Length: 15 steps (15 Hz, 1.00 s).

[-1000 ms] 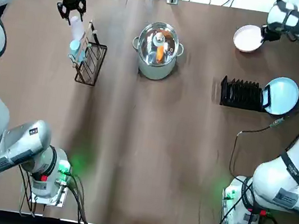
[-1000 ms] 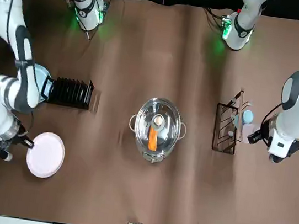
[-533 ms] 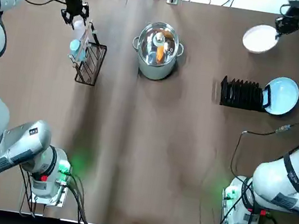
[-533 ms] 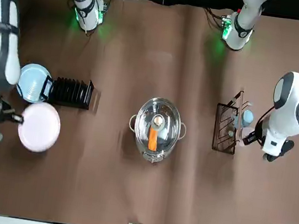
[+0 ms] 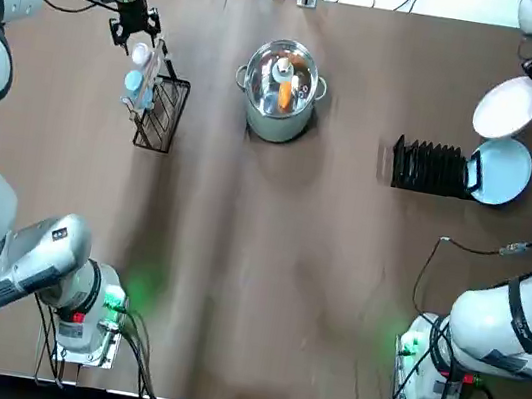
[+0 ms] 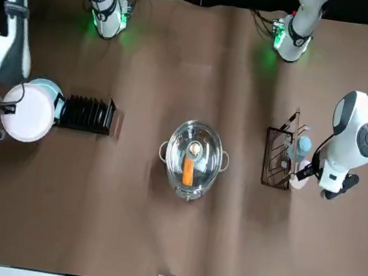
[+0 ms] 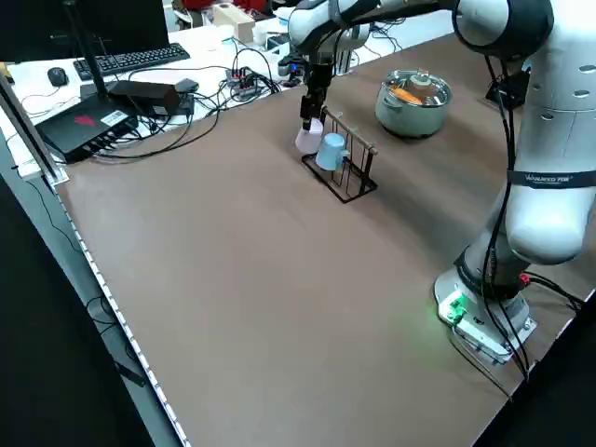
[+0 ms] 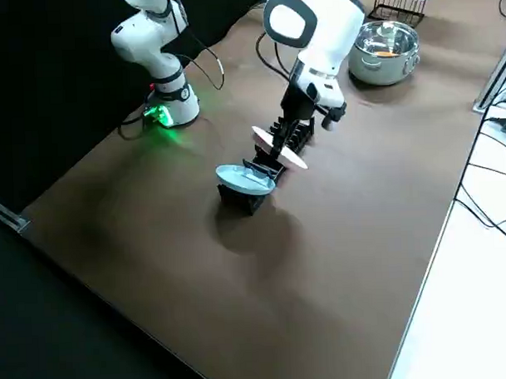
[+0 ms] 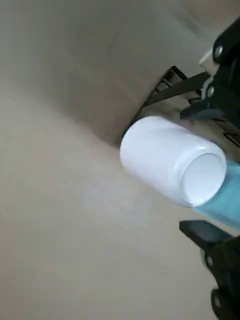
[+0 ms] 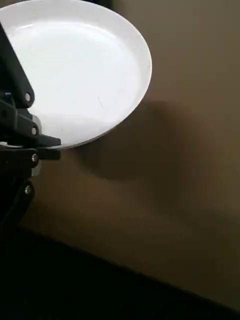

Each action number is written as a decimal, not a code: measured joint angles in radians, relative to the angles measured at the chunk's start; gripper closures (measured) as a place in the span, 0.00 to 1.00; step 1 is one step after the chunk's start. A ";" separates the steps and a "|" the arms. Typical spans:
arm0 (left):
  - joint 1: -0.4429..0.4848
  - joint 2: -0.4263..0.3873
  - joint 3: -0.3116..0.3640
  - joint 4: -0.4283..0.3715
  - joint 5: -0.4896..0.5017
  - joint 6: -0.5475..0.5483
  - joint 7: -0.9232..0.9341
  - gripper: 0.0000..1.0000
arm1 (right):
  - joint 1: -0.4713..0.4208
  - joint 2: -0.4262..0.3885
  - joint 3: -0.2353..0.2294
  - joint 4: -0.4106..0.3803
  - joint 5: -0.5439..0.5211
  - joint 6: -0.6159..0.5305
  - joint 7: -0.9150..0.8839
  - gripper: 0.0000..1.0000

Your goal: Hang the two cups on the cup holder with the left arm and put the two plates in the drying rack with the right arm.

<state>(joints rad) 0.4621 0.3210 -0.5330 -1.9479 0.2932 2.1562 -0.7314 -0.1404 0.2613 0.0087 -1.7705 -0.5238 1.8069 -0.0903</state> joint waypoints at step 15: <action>-0.018 -0.009 -0.002 0.346 0.003 -0.355 0.601 0.00 | 0.241 -0.140 0.011 -0.401 -0.376 0.004 0.224 0.96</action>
<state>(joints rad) 0.4436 0.3122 -0.5353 -1.6017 0.2965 1.8011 -0.1303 0.1003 0.1212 0.0192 -2.1718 -0.8994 1.8107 0.1341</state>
